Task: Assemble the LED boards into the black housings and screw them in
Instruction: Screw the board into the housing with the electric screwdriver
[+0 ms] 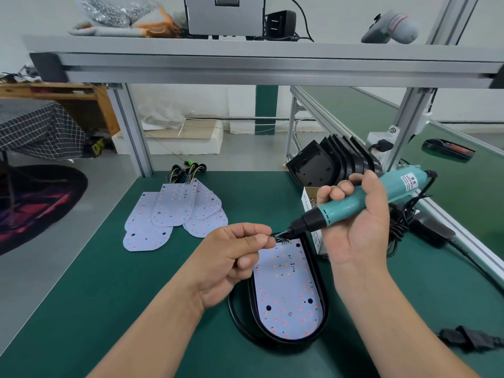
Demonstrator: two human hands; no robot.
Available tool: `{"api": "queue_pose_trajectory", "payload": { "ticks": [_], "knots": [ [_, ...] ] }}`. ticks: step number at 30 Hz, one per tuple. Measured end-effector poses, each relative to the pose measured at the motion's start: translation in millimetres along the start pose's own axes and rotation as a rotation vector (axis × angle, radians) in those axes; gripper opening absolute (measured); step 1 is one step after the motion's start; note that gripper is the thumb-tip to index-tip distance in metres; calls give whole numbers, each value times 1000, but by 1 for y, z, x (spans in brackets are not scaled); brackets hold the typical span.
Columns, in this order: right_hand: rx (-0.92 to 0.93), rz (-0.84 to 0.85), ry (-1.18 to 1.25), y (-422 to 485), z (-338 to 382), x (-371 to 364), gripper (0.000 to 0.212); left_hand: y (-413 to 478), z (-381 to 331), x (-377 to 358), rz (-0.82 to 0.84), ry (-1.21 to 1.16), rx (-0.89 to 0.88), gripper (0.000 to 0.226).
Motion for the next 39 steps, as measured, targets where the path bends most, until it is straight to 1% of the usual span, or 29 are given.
{"api": "queue_pose_trajectory", "payload": {
  "ticks": [6, 8, 11, 14, 20, 31, 37, 39],
  "knots": [
    [-21, 33, -14, -3, -1, 2, 16, -1, 3, -1, 39, 48, -6, 20],
    [-26, 36, -17, -3, -1, 3, 16, -1, 3, -2, 43, 54, -8, 16],
    [-30, 34, -27, -3, 0, 4, 16, -2, 2, -3, 31, 76, 0, 14],
    [-27, 38, -38, -4, 0, 4, 15, -1, 3, -3, 8, 90, 8, 18],
    [-31, 51, -26, -4, 0, 4, 15, -1, 4, -4, -28, 93, 17, 13],
    [-31, 65, -56, -3, -1, 5, 14, -1, 4, -5, -21, 120, 2, 13],
    [18, 131, -136, -8, -5, 5, 18, -1, 4, -4, -152, 265, -92, 18],
    [31, 119, -135, -9, -7, 6, 20, -1, 4, -4, -206, 293, -132, 15]
  ]
}}
Point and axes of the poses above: each hand's wrist, its own y-axis towards the middle knuckle, its own x-axis out of the back of the hand, z = x × y, the point moved 1 cm from there along y, towards the middle knuckle, and after that the axes turned 13 degrees about y, right-handed, at the moved point
